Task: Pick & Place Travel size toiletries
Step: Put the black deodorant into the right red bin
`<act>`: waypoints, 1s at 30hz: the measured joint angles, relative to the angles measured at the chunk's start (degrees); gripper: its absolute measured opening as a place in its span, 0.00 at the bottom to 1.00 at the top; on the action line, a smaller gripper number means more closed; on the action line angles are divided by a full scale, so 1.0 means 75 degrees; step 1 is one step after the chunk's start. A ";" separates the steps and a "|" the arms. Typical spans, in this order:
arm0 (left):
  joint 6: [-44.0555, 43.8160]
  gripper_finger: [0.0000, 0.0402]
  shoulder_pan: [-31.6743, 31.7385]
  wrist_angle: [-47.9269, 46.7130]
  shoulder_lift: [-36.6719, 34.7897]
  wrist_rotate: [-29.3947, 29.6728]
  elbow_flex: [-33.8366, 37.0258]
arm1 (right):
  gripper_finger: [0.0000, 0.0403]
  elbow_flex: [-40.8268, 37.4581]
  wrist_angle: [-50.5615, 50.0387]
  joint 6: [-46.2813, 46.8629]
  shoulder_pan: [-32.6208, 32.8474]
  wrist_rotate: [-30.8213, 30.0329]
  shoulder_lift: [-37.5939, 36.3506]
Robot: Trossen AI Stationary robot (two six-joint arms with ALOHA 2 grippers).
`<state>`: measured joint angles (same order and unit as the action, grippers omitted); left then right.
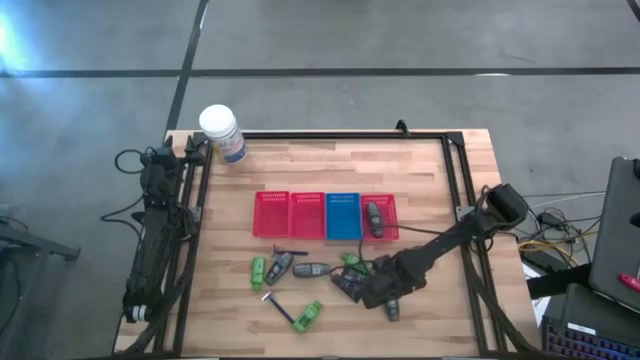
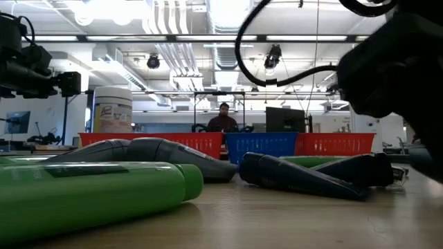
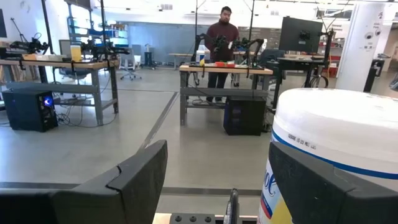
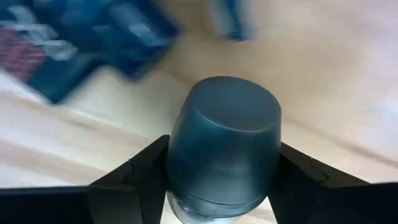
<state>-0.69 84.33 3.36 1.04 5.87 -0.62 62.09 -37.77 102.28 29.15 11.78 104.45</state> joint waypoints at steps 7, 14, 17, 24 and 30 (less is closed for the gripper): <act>0.0000 0.71 -0.0001 -0.0001 -0.0002 0.0000 0.0000 | 0.50 0.0061 -0.0706 0.0084 -0.0062 -0.0649 -0.1108; 0.0000 0.71 0.0000 -0.0001 0.0016 0.0000 0.0000 | 0.51 0.0003 -0.2423 -0.0380 -0.1261 -0.2183 -0.2856; 0.0000 0.71 -0.0003 -0.0002 0.0026 0.0000 0.0000 | 0.51 -0.0028 -0.2776 -0.1596 -0.2360 -0.2384 -0.3288; 0.0000 0.71 -0.0003 0.0000 0.0026 0.0000 0.0000 | 0.51 -0.0067 -0.2873 -0.4628 -0.4821 -0.2316 -0.3386; 0.0000 0.71 -0.0003 0.0000 0.0026 -0.0003 0.0000 | 0.51 -0.0067 -0.2518 -0.6015 -0.5655 -0.1926 -0.3178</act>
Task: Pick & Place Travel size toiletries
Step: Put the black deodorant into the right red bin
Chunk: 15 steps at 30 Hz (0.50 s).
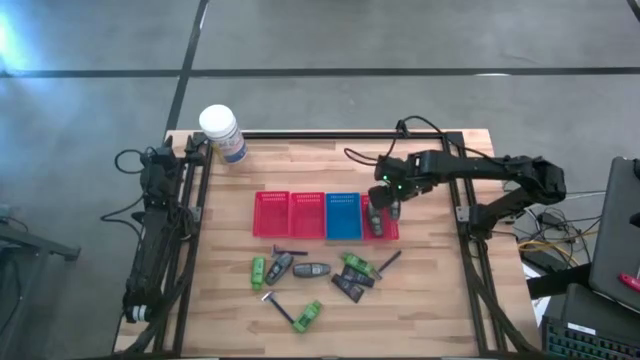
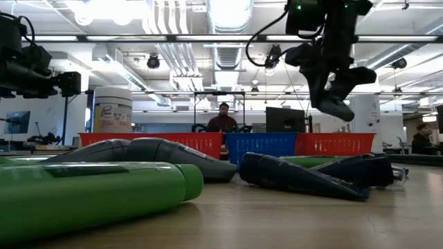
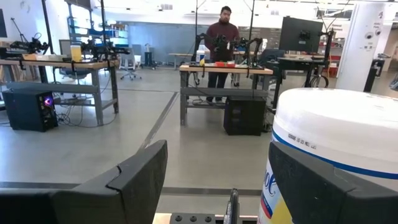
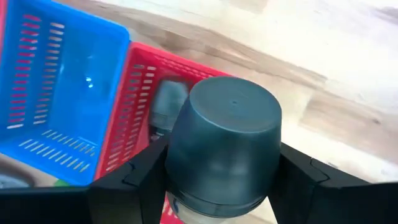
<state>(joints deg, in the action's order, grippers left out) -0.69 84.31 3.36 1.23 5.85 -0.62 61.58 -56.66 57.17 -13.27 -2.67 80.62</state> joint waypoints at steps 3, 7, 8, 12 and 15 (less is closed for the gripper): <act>0.0000 0.71 0.0000 -0.0003 0.0000 0.0000 0.0000 | 0.51 0.0000 0.0275 -0.0650 -0.0018 0.0022 0.0033; 0.0000 0.71 0.0002 0.0000 0.0001 0.0001 0.0000 | 0.51 0.0000 0.0389 -0.2647 0.0201 -0.0019 0.0050; 0.0000 0.71 0.0000 -0.0002 0.0000 0.0003 0.0000 | 0.51 0.0008 0.0398 -0.3293 0.0293 -0.0062 0.0050; 0.0000 0.71 0.0000 0.0000 0.0000 0.0000 0.0000 | 0.51 0.0011 0.0323 -0.5949 0.0538 -0.0355 0.0067; 0.0000 0.71 0.0003 -0.0002 0.0000 0.0001 0.0000 | 0.52 0.0057 0.0321 -0.7834 0.0687 -0.0504 0.0082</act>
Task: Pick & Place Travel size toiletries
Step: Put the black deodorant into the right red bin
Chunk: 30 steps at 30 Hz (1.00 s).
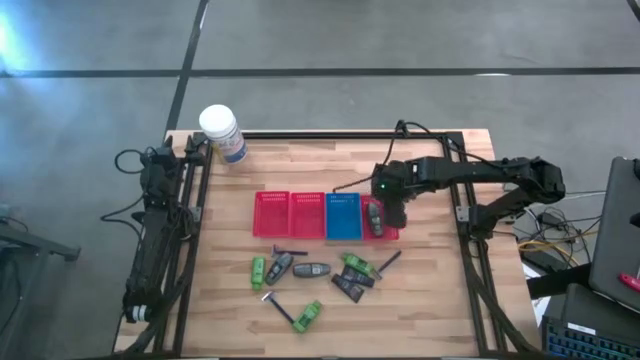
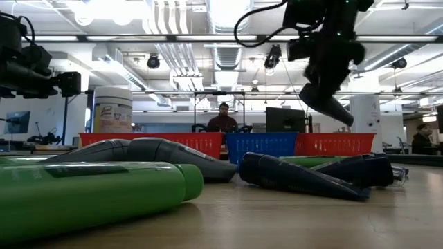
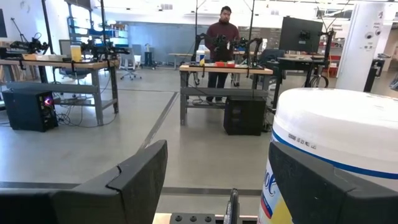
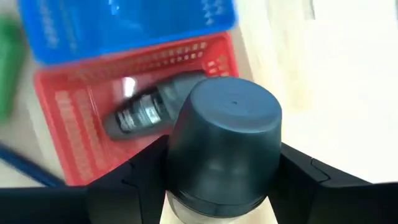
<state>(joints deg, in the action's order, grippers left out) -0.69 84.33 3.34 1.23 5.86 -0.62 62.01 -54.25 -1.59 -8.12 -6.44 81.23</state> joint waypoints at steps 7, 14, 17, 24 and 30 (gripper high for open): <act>0.0000 0.71 -0.0003 0.0002 0.0000 -0.0001 0.0000 | 0.55 0.0175 0.0087 -0.4387 0.0609 -0.1175 0.0070; 0.0000 0.71 0.0000 0.0000 0.0003 0.0002 0.0000 | 0.54 0.0115 0.0112 -0.5195 0.1016 -0.1246 0.0472; 0.0000 0.71 -0.0002 0.0002 0.0006 0.0001 0.0000 | 0.54 0.0126 0.0182 -0.5279 0.1361 -0.1208 0.0698; 0.0000 0.71 0.0000 -0.0001 0.0009 0.0001 0.0000 | 0.54 0.0101 0.0205 -0.5599 0.2026 -0.1396 0.1221; 0.0000 0.71 0.0000 0.0000 0.0006 0.0000 0.0000 | 0.56 0.0072 0.0179 -0.5416 0.2034 -0.1934 0.1341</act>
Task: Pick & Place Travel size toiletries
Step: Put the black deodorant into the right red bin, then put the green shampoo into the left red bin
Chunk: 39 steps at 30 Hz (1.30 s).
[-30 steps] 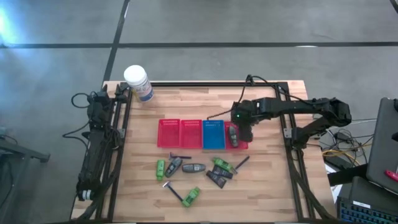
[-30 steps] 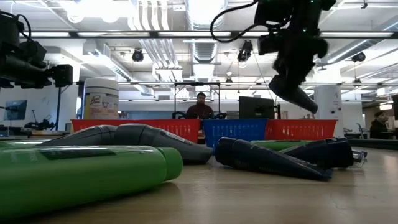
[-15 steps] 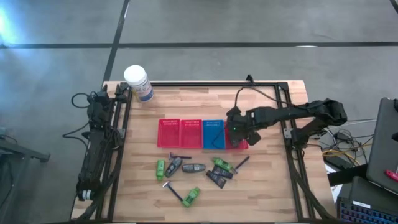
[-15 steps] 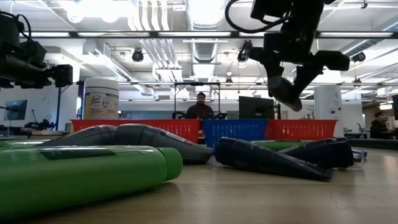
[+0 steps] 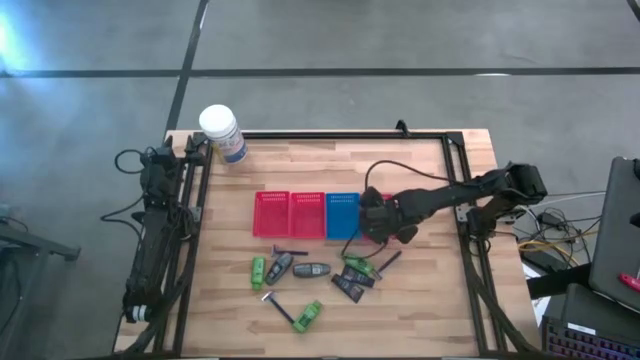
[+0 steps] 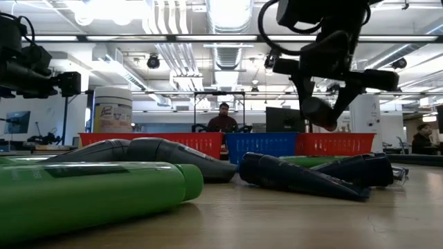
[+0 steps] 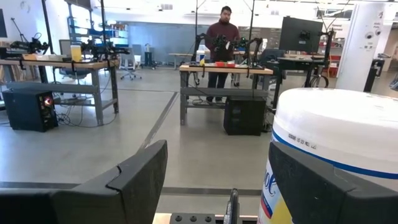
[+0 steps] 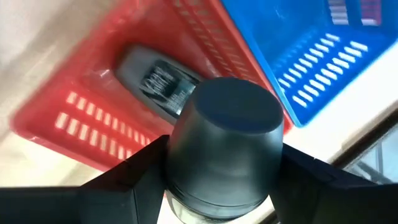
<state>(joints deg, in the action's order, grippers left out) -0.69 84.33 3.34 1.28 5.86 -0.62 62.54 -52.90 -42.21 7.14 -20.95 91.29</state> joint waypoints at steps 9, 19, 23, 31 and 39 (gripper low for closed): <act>0.0000 0.71 0.0000 0.0001 0.0003 0.0001 0.0000 | 0.59 -0.0009 0.0026 0.0034 0.0023 0.0863 -0.0006; 0.0000 0.71 -0.0001 0.0001 0.0006 0.0000 0.0000 | 0.68 -0.0009 0.0006 0.0414 0.0029 0.0924 -0.0015; 0.0000 0.71 -0.0002 -0.0001 0.0006 -0.0001 0.0000 | 0.75 -0.0009 -0.0176 0.0664 0.0026 0.0919 -0.0021; 0.0000 0.71 -0.0001 -0.0001 0.0006 -0.0001 0.0000 | 0.88 -0.0012 -0.0639 0.1749 0.0060 0.0711 -0.0194; 0.0000 0.71 0.0001 0.0001 0.0006 0.0001 0.0000 | 0.89 -0.0012 -0.0711 0.4669 0.0116 0.0747 -0.1066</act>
<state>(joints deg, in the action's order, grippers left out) -0.69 84.33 3.35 1.32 5.87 -0.62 62.46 -58.24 -7.19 8.01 -15.34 83.29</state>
